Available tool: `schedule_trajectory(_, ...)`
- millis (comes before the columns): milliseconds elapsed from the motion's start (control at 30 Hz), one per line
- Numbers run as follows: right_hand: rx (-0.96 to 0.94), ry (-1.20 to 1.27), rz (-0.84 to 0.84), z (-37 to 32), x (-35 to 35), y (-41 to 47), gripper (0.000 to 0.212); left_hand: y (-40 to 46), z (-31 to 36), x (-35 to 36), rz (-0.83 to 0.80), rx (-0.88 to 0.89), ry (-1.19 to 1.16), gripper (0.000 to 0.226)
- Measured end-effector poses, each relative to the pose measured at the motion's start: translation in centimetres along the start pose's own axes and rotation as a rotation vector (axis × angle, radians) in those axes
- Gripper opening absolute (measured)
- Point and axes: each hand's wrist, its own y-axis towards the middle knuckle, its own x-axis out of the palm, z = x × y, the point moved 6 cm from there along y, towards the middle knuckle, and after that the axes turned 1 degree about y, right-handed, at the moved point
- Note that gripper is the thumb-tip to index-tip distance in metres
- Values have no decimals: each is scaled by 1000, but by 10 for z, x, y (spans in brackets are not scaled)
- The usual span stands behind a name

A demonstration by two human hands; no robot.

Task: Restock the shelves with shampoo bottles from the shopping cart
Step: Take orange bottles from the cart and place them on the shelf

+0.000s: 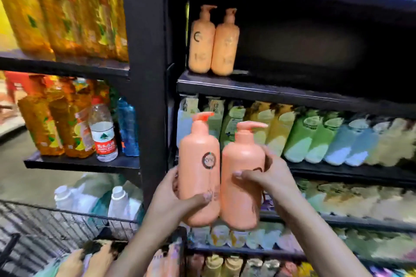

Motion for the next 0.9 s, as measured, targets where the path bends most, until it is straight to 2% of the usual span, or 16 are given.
schedule_trajectory(67, -94, -28, 18, -35, -10, 25, 84, 26, 40, 0, 39, 109, 74, 83)
schedule_trajectory(233, -300, -19, 65, -119, -24, 78, 78, 89, 129, -9, 176, 319, 165, 87)
schedule_trajectory(400, -399, 22, 131, -169, -28, 123, 70, 141, 181, -13, 266, 408, 183, 85)
schedule_trajectory(533, -407, 54, 153, -179, -23, 158, 72, 166, 188, -15, 279, 438, 194, 89)
schedule_trajectory(900, -429, 13, 184, -154, -11, 217, 77, 216, 167, -4, 330, 438, 258, 92)
